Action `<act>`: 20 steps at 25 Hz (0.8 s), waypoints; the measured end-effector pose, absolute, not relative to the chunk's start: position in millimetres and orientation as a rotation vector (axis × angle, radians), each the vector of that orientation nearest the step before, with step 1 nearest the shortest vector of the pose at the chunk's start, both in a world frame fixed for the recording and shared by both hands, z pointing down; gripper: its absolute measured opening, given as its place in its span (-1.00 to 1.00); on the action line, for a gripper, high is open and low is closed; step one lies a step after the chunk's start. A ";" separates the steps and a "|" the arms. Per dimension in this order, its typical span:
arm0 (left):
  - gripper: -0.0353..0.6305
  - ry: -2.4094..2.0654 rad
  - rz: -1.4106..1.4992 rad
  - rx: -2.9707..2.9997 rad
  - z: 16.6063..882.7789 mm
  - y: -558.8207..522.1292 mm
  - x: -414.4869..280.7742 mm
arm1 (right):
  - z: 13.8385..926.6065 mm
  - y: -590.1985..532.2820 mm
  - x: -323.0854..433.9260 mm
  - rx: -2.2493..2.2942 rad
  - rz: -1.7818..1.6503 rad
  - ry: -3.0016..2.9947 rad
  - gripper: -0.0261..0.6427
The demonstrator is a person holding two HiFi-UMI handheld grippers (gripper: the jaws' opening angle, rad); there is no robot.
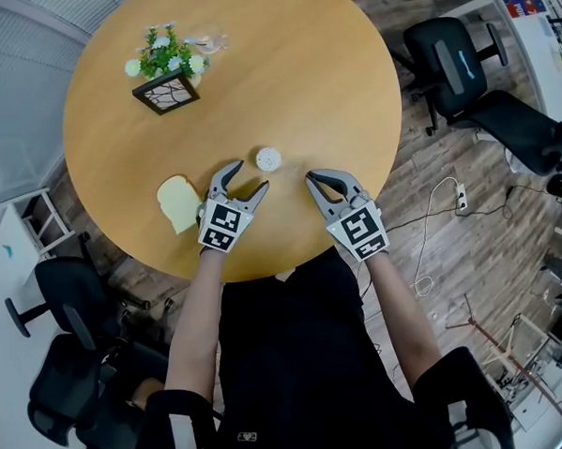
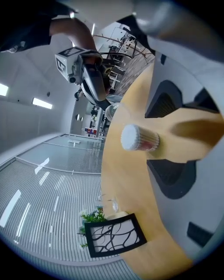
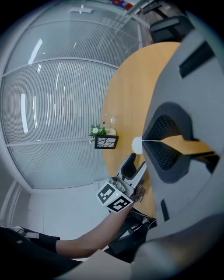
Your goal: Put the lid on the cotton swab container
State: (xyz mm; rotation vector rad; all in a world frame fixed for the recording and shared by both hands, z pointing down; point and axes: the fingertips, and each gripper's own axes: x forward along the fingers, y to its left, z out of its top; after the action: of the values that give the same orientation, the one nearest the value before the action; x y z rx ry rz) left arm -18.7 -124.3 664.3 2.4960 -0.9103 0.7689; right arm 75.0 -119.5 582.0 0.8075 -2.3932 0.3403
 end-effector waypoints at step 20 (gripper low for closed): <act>0.14 -0.794 0.855 2.593 682.3 -152.4 8.3 | 602.2 -111.5 74.1 0.762 0.384 -2.368 -0.91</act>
State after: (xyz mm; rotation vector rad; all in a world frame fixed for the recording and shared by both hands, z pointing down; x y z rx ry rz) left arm 8.3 -152.4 682.3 2.5932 -0.7944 0.8545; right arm 74.1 -111.5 602.2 0.7622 -2.3682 0.3839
